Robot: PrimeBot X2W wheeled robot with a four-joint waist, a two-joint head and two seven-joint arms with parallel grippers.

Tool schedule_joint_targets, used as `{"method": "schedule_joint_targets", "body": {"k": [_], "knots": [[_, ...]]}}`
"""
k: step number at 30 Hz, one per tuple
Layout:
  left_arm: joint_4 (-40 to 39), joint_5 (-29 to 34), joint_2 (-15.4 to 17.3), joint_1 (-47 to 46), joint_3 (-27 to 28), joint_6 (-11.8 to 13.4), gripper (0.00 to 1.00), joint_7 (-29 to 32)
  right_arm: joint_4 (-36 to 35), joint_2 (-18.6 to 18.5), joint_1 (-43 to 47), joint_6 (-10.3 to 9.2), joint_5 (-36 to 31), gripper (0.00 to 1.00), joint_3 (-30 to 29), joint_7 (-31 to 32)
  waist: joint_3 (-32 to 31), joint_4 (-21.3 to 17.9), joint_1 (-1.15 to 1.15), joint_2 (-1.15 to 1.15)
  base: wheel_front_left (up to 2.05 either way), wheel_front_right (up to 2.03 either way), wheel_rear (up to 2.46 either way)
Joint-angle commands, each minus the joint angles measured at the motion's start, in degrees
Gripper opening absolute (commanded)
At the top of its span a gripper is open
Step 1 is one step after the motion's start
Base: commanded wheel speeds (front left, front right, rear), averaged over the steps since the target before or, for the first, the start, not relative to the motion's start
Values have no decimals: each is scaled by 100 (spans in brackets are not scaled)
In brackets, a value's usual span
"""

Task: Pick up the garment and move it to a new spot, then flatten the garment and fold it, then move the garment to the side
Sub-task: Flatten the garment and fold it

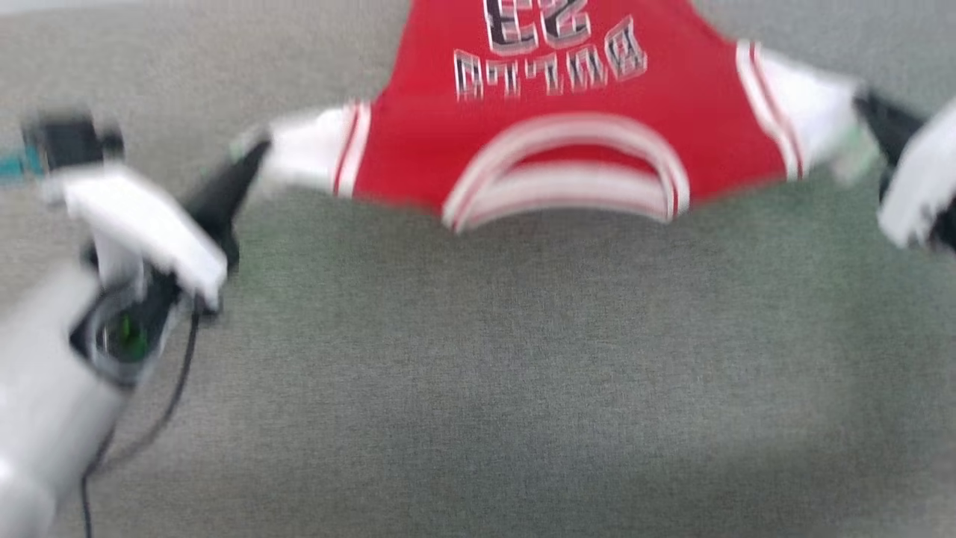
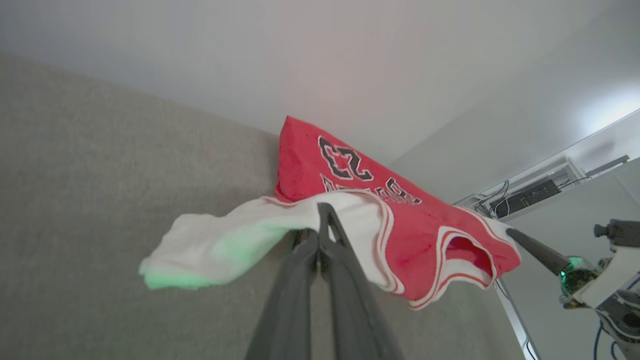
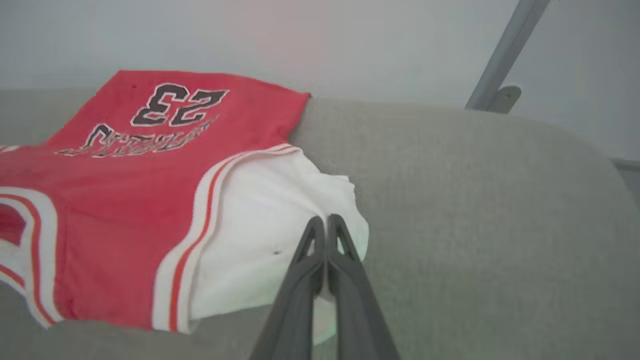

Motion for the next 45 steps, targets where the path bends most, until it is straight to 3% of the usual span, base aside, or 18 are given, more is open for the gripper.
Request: {"method": "schedule_joint_targets", "body": {"k": [1,7,16,24,29,40,41,42,43,44,45], "knots": [[-223,-49,176,401,-1,6,0,-153,-419,-170,489,-14,178,0,-133,212,-157,14,0,0,0,0,0],[-1237,-22,781,1782,-217,7,0,-533,-2185,-460,2546,-14,533,0,-1060,1056,-251,100,0,0,0,0,0],[-2402,-26,1707,3072,-292,7,0,-1048,-4339,124,4816,-14,378,0,-2109,2314,-236,201,0,0,0,0,0],[-3306,-1,2274,3945,-300,152,0,-1265,-5644,571,6079,-14,317,0,-2834,3070,-167,262,0,0,0,0,0],[-3474,123,1994,4048,-226,289,0,-1311,-5710,714,6056,-14,220,0,-2868,3136,-164,267,0,0,0,0,0],[-2595,180,1149,3679,-437,228,0,-1054,-4482,556,5501,-14,21,0,-1999,3026,-109,244,0,0,0,0,0],[-2523,190,1103,3655,-444,218,0,-1039,-4371,547,5444,-14,-10,4,-1937,2945,-104,248,0,0,0,0,0],[-2456,193,1062,3637,-451,200,0,-1037,-4266,527,5393,-14,-55,16,-1873,2871,-100,251,0,0,0,0,0],[-2407,200,1030,3619,-453,185,0,-1030,-4186,509,5354,-14,-78,49,-1812,2800,-95,250,0,0,0,0,0],[-2376,210,1003,3606,-461,174,0,-1023,-4130,504,5324,-14,-85,65,-1767,2744,-91,252,0,0,0,0,0],[-2343,218,987,3608,-463,162,0,-1027,-4086,499,5298,-13,-75,100,-1742,2704,-89,257,0,0,0,0,0]]}}
